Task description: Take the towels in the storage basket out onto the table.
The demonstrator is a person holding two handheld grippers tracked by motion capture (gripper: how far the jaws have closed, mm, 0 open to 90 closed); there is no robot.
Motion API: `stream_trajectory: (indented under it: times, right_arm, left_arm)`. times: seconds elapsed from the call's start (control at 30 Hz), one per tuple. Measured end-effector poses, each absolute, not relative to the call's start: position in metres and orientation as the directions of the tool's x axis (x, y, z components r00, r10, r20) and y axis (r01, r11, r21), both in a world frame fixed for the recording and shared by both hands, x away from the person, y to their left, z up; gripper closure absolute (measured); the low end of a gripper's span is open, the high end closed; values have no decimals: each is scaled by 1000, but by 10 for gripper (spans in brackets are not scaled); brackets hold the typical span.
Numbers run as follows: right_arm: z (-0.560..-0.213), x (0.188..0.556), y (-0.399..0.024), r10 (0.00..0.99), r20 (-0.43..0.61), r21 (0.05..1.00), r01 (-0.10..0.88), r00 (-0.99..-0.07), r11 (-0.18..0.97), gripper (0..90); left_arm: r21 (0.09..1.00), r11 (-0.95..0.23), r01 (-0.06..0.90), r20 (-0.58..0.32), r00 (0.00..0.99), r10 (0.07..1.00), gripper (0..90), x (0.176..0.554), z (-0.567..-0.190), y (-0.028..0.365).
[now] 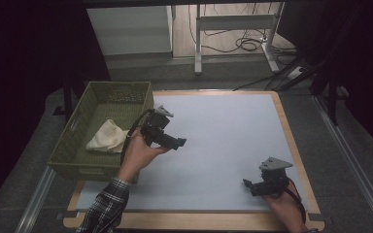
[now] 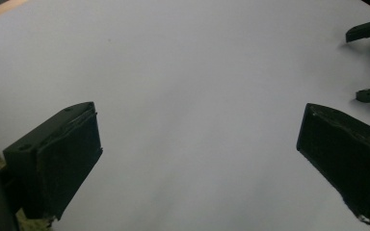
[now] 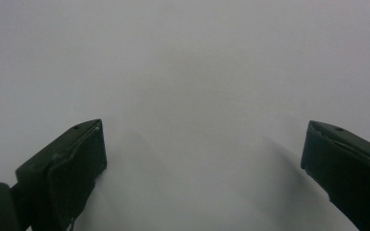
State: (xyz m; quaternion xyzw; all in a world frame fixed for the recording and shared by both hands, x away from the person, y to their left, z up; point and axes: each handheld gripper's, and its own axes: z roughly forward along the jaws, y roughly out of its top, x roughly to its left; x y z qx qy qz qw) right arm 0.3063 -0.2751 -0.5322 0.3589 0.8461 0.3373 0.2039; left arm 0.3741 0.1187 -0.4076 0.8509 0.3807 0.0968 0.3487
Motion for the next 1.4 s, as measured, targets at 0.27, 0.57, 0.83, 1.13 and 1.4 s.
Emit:
stream_trajectory:
  times: [0.27,0.57,0.83,1.13,1.4]
  right_arm:
    - [-532,306,-275,744,-104,717,469,-660,516,22]
    - [-532,306,-275,744,-104,717,469,-660,515,22]
    - [-532,306,-275,744,-104,717,469,-660,516,22]
    - [-532,306,-275,744,-105,717,468,-660,516,22]
    - [-532,306,-275,744,-105,717,468,-660,516,22]
  left_arm:
    - [673,-449,588,-99,673,733,20,385,-399,141]
    - [671,-430,604,-67,628,776,67,394,-396,171]
    - [673,-400,622,-40,571,820,125,399,-392,204]
    - [664,-359,656,-37,508,861,127,400,-395,241]
    - [639,-327,696,-40,454,890,113,405,-410,270]
